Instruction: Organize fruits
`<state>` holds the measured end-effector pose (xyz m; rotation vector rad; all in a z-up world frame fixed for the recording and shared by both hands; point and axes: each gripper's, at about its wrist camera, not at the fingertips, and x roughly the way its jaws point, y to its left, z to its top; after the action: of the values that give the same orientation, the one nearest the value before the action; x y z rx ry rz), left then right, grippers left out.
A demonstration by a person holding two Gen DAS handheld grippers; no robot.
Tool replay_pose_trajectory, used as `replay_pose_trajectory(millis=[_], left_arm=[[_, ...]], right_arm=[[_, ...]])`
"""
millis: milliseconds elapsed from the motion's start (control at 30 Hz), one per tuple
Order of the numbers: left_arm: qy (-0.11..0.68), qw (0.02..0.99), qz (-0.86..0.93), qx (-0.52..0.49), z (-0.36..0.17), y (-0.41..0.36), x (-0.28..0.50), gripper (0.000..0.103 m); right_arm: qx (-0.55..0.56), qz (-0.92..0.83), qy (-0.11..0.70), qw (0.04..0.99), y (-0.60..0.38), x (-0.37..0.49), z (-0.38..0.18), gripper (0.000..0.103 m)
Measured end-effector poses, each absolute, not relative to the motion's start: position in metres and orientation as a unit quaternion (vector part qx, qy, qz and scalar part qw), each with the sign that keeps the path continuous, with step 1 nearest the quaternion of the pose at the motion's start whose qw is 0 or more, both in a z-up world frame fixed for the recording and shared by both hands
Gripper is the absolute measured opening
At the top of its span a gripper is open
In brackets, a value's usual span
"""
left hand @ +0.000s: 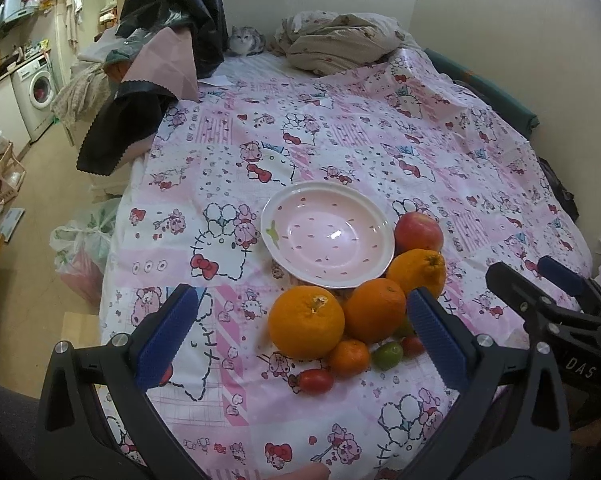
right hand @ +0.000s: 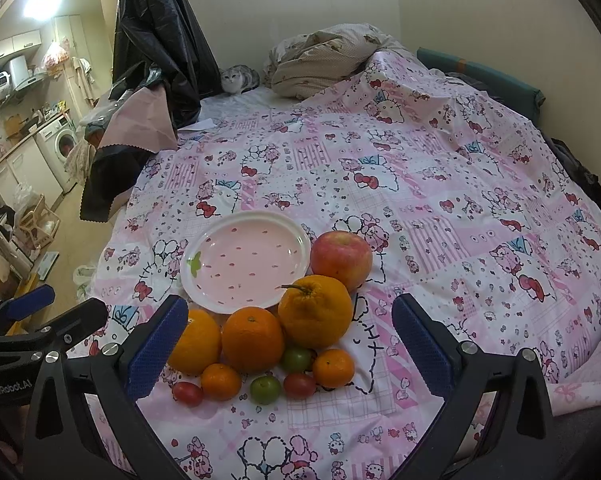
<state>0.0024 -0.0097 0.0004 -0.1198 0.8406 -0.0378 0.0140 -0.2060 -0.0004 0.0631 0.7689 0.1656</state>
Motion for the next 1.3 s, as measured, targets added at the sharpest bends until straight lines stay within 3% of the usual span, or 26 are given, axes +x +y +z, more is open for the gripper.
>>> replay_pose_trajectory(millis=[1300], left_arm=[[0.401, 0.914, -0.020, -0.053, 0.005, -0.014, 0.004, 0.103]], right_arm=[[0.038, 0.071, 0.373, 0.924, -0.215, 0.011, 0.000, 0.103]])
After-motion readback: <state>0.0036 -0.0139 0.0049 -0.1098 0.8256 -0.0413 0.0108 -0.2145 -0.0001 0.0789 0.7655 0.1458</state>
